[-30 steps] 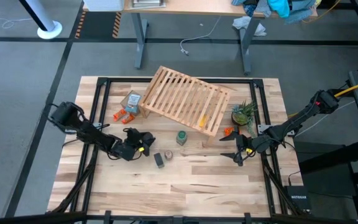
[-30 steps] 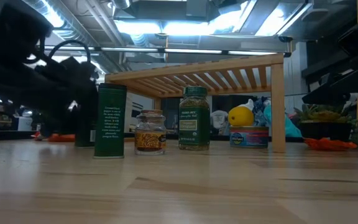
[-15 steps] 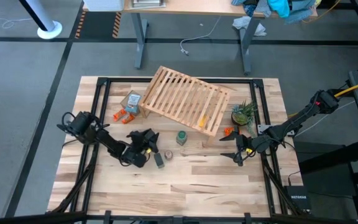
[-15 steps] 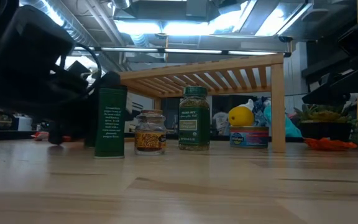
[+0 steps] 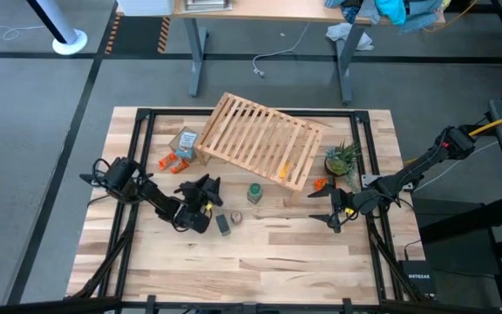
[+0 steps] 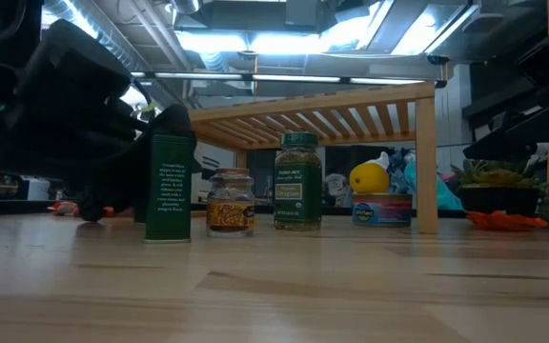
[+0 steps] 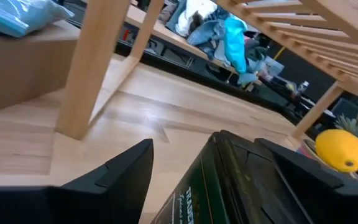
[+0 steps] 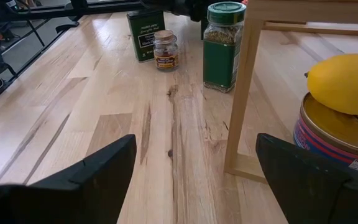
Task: Shelf spices
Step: Remove the green seasoning can from the shelf
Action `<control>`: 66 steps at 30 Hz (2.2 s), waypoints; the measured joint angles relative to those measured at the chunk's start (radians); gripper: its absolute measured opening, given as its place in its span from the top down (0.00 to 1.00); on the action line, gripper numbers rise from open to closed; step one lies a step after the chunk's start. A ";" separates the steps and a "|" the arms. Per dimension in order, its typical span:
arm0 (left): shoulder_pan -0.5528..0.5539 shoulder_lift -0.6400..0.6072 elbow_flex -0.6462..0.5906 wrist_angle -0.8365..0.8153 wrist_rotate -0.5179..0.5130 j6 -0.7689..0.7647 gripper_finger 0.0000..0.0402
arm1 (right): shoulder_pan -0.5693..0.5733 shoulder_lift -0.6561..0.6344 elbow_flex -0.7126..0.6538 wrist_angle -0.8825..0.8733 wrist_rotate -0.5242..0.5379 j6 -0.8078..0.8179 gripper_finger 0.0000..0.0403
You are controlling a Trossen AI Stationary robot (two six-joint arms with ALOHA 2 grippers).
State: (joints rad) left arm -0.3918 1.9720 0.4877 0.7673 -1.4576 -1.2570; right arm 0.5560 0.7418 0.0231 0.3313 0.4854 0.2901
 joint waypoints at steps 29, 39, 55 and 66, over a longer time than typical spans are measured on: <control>-0.059 -0.010 0.134 0.000 0.042 0.584 0.30 | 0.000 0.000 0.000 0.000 0.000 0.000 0.16; -0.051 -0.039 0.135 0.030 0.049 0.639 0.25 | 0.000 0.000 0.000 0.000 0.000 0.000 0.16; -0.054 -0.039 0.135 0.030 0.112 0.839 0.25 | 0.000 0.000 0.000 0.000 0.000 0.000 0.16; -0.055 -0.039 0.135 0.039 0.122 0.873 0.19 | 0.000 0.000 0.000 0.000 0.000 0.000 0.16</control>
State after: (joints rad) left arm -0.4471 1.9327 0.6228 0.8066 -1.3352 -0.3835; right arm 0.5562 0.7419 0.0231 0.3317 0.4854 0.2901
